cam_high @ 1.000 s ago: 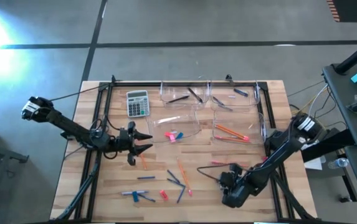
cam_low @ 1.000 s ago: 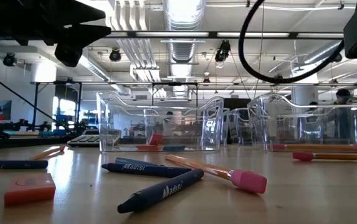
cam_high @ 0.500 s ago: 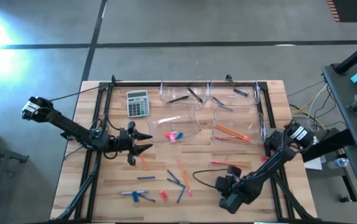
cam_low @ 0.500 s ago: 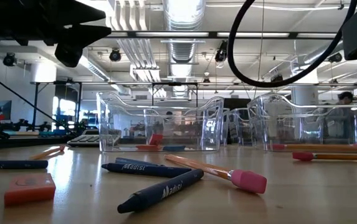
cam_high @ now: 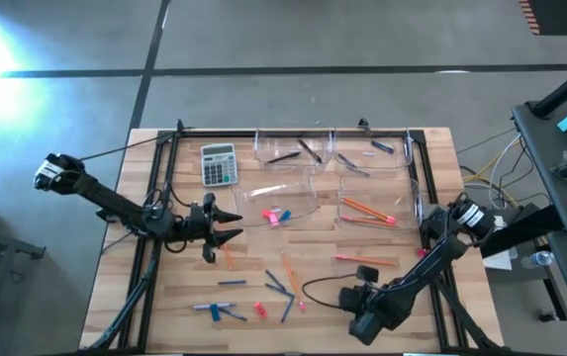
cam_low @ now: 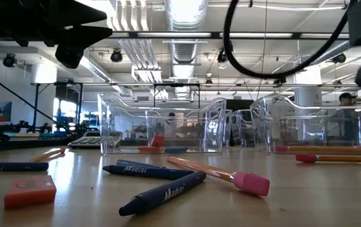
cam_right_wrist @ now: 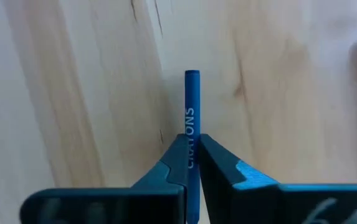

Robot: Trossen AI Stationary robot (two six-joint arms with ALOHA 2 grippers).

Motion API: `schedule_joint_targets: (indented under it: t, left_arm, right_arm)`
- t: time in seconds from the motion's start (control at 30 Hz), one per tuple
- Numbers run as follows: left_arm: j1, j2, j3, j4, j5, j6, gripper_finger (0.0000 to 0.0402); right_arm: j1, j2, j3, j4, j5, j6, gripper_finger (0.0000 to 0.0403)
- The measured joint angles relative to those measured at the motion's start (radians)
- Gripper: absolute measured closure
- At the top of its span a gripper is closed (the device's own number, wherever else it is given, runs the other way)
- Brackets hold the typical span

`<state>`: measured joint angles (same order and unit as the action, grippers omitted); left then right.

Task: Sort crayons/erasers/pens/pencils in bins
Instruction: Put the blue crayon into the top right transparent bin

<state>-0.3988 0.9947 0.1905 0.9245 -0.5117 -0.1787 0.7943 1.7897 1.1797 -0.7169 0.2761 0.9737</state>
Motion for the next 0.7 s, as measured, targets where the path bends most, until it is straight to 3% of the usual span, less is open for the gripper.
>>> schedule_joint_targets:
  t: [0.27,0.43,0.7]
  left_arm:
    - [0.000,0.000,0.000,0.000,-0.001,-0.002,0.0237]
    - [0.000,0.000,0.000,0.000,-0.006,-0.002,0.0237]
    - [0.000,0.000,0.000,0.000,-0.019,0.000,0.0237]
  right_arm:
    - [-0.010,-0.101,0.003,-0.025,0.121,-0.076,0.0388]
    - [-0.045,-0.223,-0.003,-0.133,0.336,-0.103,0.0389]
    - [-0.258,-0.500,-0.095,-0.171,0.557,-0.216,0.0389]
